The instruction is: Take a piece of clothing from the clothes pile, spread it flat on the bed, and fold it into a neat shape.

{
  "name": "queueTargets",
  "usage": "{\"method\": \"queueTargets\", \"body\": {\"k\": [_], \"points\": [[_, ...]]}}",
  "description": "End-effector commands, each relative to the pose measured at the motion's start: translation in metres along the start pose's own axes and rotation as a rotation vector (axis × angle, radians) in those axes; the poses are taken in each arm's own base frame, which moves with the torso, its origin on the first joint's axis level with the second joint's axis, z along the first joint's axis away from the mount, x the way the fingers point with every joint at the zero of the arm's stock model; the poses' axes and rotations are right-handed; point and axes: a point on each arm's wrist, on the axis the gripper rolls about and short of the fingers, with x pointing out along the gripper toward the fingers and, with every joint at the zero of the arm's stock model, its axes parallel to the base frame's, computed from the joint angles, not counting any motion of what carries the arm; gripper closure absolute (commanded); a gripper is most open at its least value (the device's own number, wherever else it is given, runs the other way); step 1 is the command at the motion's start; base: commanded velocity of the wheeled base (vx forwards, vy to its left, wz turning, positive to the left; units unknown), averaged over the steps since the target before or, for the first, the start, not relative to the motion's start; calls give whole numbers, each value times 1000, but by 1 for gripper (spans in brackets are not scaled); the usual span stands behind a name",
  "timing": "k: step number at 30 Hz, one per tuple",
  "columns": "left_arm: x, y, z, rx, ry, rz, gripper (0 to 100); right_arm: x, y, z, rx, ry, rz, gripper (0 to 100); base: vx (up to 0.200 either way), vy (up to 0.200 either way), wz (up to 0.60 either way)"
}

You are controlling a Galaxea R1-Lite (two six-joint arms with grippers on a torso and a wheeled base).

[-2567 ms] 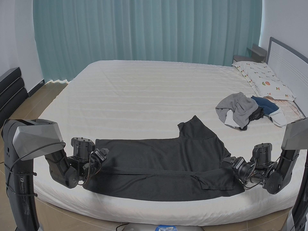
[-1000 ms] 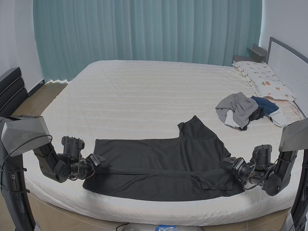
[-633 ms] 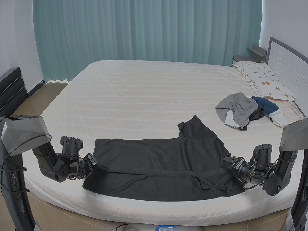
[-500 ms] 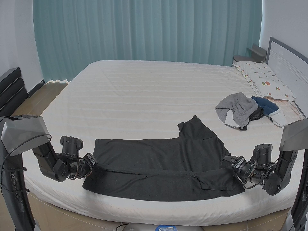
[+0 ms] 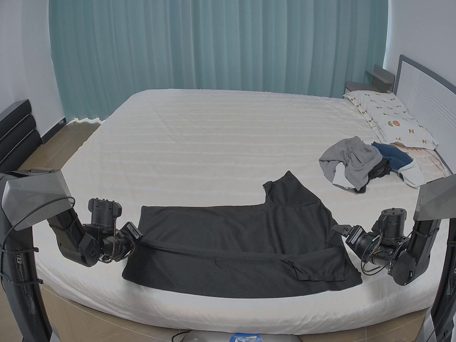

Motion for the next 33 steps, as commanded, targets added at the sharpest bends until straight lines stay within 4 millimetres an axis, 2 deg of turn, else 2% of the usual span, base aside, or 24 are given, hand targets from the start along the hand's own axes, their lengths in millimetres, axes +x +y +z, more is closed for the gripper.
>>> {"method": "queueTargets", "body": {"k": [1, 11, 12, 18, 25, 33], "points": [[0, 0, -1, 0, 5, 1, 100, 18, -13, -7, -37, 41, -20, 0, 0, 0, 0], [0, 2, -3, 0, 10, 7, 100, 31, -17, -6, -82, 63, 6, 0, 0, 0, 0], [0, 2, -3, 0, 10, 7, 100, 32, -17, -7, -81, 66, 4, 100, 0, 0, 0], [0, 3, -4, 0, 14, 12, 100, 33, -21, -10, -117, 76, -8, 100, 0, 0, 0], [-1, 4, -4, -1, 15, 17, 100, 40, -19, 4, -107, 16, 9, 100, 0, 0, 0], [-3, 8, -6, -2, 25, 33, 100, 40, -18, 8, -90, -2, 17, 100, 0, 0, 0]]}}
